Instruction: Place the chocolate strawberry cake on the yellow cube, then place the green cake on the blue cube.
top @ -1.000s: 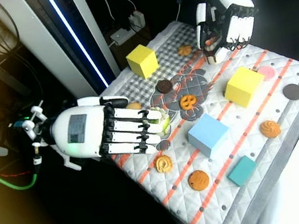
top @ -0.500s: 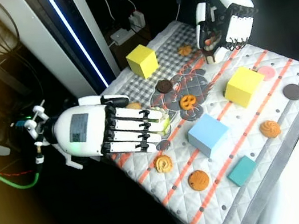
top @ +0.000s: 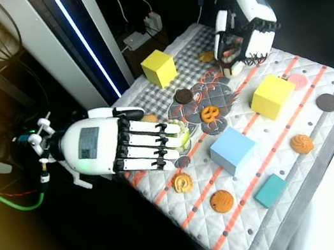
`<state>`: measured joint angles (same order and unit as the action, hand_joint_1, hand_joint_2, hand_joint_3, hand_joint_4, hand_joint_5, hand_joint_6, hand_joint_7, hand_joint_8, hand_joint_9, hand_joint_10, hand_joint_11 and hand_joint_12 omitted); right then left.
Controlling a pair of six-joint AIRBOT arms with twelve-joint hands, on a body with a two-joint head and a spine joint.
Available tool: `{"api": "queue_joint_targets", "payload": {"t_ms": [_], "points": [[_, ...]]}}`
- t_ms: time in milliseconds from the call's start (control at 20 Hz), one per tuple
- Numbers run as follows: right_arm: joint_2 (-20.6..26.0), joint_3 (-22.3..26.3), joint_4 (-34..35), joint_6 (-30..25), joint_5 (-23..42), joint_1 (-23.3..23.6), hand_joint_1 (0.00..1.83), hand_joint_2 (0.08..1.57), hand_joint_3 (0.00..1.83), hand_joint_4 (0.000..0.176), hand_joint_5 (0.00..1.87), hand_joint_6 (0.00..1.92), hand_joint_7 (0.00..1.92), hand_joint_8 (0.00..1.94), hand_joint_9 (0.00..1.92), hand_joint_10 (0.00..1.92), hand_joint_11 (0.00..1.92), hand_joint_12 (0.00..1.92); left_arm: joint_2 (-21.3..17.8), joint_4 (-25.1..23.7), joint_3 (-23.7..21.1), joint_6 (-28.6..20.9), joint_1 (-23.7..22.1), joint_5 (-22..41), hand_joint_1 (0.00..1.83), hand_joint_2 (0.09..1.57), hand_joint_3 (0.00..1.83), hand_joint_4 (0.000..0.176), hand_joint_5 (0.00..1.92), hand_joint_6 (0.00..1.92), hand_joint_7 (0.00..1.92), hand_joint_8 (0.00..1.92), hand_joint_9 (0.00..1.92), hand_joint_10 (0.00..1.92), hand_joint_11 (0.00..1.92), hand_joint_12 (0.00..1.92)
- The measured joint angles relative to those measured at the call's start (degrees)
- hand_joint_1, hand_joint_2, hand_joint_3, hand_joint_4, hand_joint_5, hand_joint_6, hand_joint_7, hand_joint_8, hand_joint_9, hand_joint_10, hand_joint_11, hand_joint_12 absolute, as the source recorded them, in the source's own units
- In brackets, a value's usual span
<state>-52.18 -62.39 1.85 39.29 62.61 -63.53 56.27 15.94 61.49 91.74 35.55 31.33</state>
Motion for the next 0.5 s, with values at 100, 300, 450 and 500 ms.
{"api": "queue_joint_targets", "payload": {"t_ms": [100, 300, 450, 500], "points": [[0.0, 0.0, 0.0, 0.0, 0.0, 0.0, 0.3, 1.28, 0.0, 0.05, 0.48, 0.0, 0.42, 0.0, 0.52, 0.0, 0.29, 0.93, 0.1, 0.4, 0.6, -0.3, 0.0, -0.4, 1.39, 1.06, 0.0, 0.0, 1.03, 0.8, 1.13, 0.66, 1.01, 1.11, 0.81, 1.15], [0.0, -0.1, 0.0, 0.0, 0.0, -0.3, 0.27, 1.28, 0.0, 0.047, 0.48, 0.0, 0.43, 0.0, 0.5, 0.0, 0.25, 0.94, 0.0, 0.8, 0.6, -0.4, 0.0, -0.6, 1.04, 0.94, 0.0, 0.0, 0.8, 0.03, 0.8, 0.01, 0.68, 0.18, 0.11, 1.38], [0.0, -0.1, 0.0, -0.1, 0.0, -0.3, 0.31, 1.28, 0.0, 0.06, 0.46, 0.0, 0.41, 0.0, 0.49, 0.0, 0.24, 0.94, -0.6, 0.9, -0.1, -0.3, 0.5, 0.9, 0.97, 0.93, 0.0, 0.0, 0.73, 0.0, 0.76, 0.01, 0.66, 0.13, 0.06, 1.39], [-0.1, -0.1, 0.1, -0.1, 0.0, -0.3, 0.33, 1.29, 0.0, 0.062, 0.46, 0.0, 0.4, 0.0, 0.47, 0.0, 0.21, 0.94, -1.0, 0.6, -0.4, -0.2, 0.5, 1.1, 0.98, 0.92, 0.0, 0.0, 0.74, 0.01, 0.78, 0.01, 0.67, 0.13, 0.07, 1.41]]}}
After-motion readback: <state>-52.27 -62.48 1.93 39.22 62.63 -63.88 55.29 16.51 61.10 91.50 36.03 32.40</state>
